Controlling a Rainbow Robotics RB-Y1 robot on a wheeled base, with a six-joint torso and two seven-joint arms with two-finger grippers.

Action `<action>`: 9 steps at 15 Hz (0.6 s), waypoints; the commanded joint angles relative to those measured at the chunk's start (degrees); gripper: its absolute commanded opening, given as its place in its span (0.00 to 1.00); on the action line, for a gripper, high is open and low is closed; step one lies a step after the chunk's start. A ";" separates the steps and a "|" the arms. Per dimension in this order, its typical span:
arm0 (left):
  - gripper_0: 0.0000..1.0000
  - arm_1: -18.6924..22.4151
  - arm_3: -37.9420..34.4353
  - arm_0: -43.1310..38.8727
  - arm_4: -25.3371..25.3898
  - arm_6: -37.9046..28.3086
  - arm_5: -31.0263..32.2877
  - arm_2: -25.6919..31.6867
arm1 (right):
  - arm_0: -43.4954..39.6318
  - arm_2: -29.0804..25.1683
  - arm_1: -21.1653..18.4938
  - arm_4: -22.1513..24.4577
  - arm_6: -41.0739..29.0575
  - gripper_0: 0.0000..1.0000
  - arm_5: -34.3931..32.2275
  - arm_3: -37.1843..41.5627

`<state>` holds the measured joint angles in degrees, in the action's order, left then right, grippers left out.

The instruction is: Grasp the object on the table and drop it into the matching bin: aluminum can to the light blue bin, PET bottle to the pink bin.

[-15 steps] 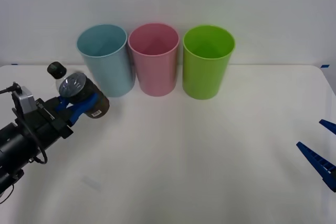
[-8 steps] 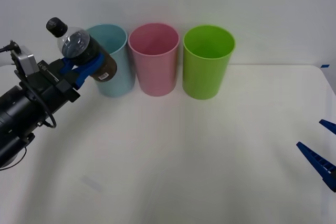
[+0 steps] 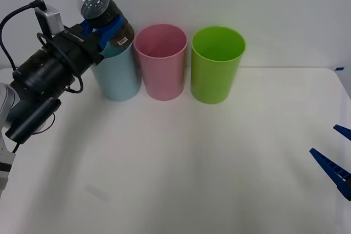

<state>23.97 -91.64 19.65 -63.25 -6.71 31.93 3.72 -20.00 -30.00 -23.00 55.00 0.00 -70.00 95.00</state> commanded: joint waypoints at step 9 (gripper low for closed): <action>0.00 -0.07 23.96 21.92 -1.08 -0.14 -1.96 -7.24 | 0.00 0.00 0.00 0.00 0.00 1.00 0.00 0.00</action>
<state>23.95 -69.01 40.35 -64.03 -6.71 29.96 -3.05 -20.00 -30.00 -23.00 55.00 0.00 -70.00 95.00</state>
